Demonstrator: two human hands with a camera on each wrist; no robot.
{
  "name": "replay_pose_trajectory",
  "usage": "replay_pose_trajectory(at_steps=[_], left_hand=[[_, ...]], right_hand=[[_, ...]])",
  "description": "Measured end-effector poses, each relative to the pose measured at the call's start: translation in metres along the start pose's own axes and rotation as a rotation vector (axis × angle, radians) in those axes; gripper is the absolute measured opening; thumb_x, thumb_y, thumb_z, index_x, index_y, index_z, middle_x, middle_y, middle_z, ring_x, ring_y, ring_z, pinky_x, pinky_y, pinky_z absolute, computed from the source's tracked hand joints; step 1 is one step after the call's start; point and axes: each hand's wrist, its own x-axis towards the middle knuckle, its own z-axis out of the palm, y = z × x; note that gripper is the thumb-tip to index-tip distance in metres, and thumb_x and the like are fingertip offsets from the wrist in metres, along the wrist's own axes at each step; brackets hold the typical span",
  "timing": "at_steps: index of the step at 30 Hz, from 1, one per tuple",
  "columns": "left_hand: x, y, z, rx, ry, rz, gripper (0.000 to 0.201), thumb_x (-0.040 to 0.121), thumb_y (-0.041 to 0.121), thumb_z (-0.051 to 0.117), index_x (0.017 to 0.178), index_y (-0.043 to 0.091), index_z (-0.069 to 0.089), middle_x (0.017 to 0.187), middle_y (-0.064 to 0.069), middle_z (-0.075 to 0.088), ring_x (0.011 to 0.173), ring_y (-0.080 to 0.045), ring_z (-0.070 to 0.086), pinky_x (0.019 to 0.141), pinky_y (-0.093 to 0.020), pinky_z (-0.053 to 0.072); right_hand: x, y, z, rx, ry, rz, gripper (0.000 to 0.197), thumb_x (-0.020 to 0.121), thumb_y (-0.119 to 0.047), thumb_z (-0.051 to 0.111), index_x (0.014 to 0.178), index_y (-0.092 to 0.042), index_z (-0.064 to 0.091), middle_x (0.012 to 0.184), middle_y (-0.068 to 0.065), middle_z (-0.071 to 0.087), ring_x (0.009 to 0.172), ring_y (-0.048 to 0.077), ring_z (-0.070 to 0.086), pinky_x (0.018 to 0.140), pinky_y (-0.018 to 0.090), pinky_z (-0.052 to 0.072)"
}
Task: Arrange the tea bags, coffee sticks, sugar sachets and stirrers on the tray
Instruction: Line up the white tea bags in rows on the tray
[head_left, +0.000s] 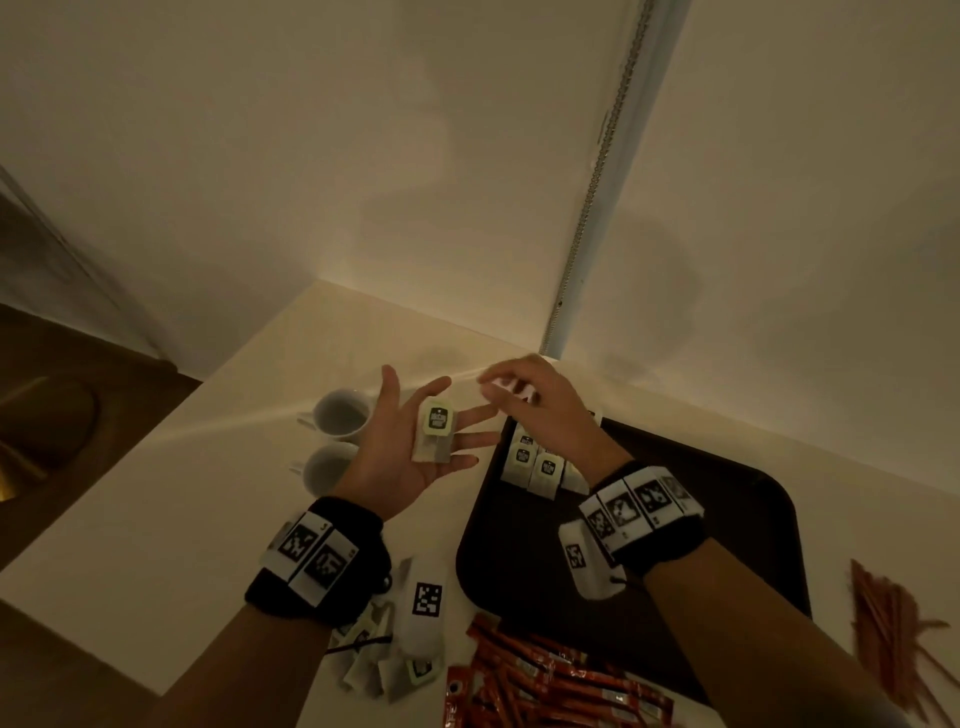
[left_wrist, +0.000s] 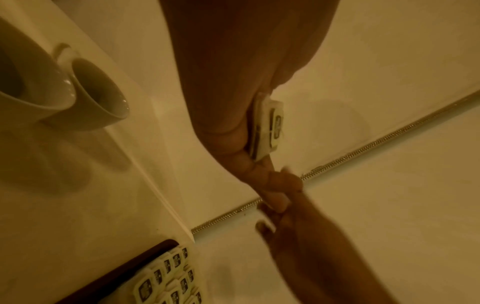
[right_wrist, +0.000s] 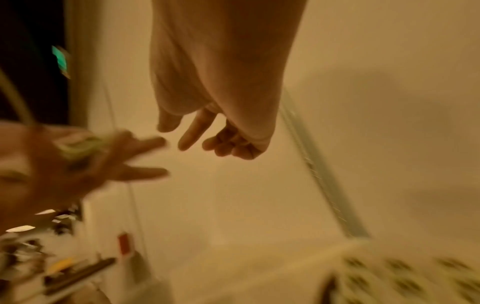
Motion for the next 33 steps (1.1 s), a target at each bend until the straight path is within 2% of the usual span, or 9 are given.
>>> replay_pose_trajectory(at_steps=[4, 7, 9, 12, 15, 18, 21, 31, 33], left_hand=[[0.000, 0.002, 0.014, 0.106, -0.084, 0.069, 0.083, 0.080, 0.076, 0.017, 0.131, 0.021, 0.051, 0.116, -0.011, 0.068, 0.096, -0.028, 0.068, 0.070, -0.032, 0.056], [0.000, 0.001, 0.015, 0.185, -0.068, 0.275, 0.069, 0.075, 0.070, 0.056, 0.127, 0.025, 0.053, 0.127, -0.003, 0.063, 0.111, -0.020, 0.063, 0.087, -0.033, 0.054], [0.001, -0.001, 0.012, 0.263, -0.008, 0.439, 0.053, 0.071, 0.047, 0.074, 0.119, 0.030, 0.059, 0.120, 0.004, 0.065, 0.113, -0.018, 0.061, 0.085, -0.029, 0.053], [-0.003, 0.000, 0.012, 0.233, 0.063, 0.555, 0.016, 0.077, 0.028, 0.073, 0.093, 0.030, 0.074, 0.097, 0.004, 0.073, 0.094, -0.014, 0.067, 0.075, -0.022, 0.052], [-0.007, 0.003, 0.019, 0.184, 0.060, 0.560, 0.020, 0.083, 0.023, 0.059, 0.099, 0.021, 0.071, 0.093, 0.006, 0.073, 0.084, -0.012, 0.067, 0.073, -0.021, 0.051], [-0.011, 0.004, 0.024, 0.212, -0.013, 0.558, 0.011, 0.082, 0.029, 0.070, 0.092, 0.027, 0.074, 0.088, 0.007, 0.073, 0.083, -0.011, 0.068, 0.072, -0.021, 0.051], [-0.016, 0.002, 0.030, 0.288, -0.094, 0.524, 0.010, 0.073, 0.030, 0.077, 0.083, 0.033, 0.077, 0.088, 0.006, 0.074, 0.082, -0.011, 0.069, 0.072, -0.020, 0.051], [-0.023, 0.000, 0.028, 0.143, -0.290, 0.348, 0.057, 0.056, 0.049, 0.086, 0.103, 0.021, 0.070, 0.089, 0.000, 0.072, 0.076, -0.011, 0.067, 0.067, -0.020, 0.051], [-0.024, 0.000, 0.027, 0.118, -0.306, 0.336, 0.053, 0.056, 0.047, 0.088, 0.100, 0.022, 0.073, 0.089, 0.001, 0.071, 0.076, -0.011, 0.067, 0.068, -0.020, 0.051]], right_hand=[[0.006, -0.048, -0.004, -0.078, -0.145, -0.199, 0.011, 0.081, -0.021, 0.071, 0.092, -0.016, 0.071, 0.086, -0.012, 0.048, 0.083, -0.004, 0.046, 0.072, 0.011, 0.039], [0.010, -0.071, -0.017, -0.177, -0.114, -0.270, 0.009, 0.083, -0.021, 0.069, 0.088, -0.014, 0.071, 0.083, -0.003, 0.062, 0.076, 0.008, 0.052, 0.071, 0.022, 0.042], [0.013, -0.090, -0.030, -0.235, -0.086, -0.308, 0.009, 0.083, -0.024, 0.069, 0.087, -0.016, 0.071, 0.079, -0.002, 0.066, 0.072, 0.010, 0.054, 0.070, 0.022, 0.042], [0.018, -0.114, -0.046, -0.313, -0.053, -0.350, 0.010, 0.082, -0.028, 0.069, 0.086, -0.020, 0.073, 0.076, -0.005, 0.065, 0.068, 0.002, 0.050, 0.067, 0.015, 0.038], [0.019, -0.133, -0.054, -0.372, -0.062, -0.360, 0.014, 0.085, -0.031, 0.066, 0.084, -0.020, 0.073, 0.073, -0.009, 0.061, 0.065, -0.001, 0.049, 0.064, 0.011, 0.035], [0.021, -0.145, -0.055, -0.471, -0.052, -0.354, 0.020, 0.084, -0.037, 0.065, 0.079, -0.019, 0.071, 0.066, -0.016, 0.051, 0.061, -0.003, 0.046, 0.060, 0.010, 0.033], [0.024, -0.152, -0.053, -0.607, -0.072, -0.341, 0.024, 0.085, -0.040, 0.063, 0.079, -0.018, 0.069, 0.071, -0.010, 0.054, 0.063, 0.003, 0.047, 0.062, 0.024, 0.039], [0.024, -0.158, -0.049, -0.674, -0.156, -0.169, 0.019, 0.082, -0.034, 0.065, 0.072, -0.018, 0.068, 0.059, -0.015, 0.051, 0.058, 0.006, 0.051, 0.064, 0.028, 0.048], [0.024, -0.159, -0.049, -0.644, -0.165, -0.147, 0.019, 0.082, -0.033, 0.065, 0.072, -0.018, 0.068, 0.058, -0.013, 0.053, 0.058, 0.008, 0.053, 0.064, 0.029, 0.049]])
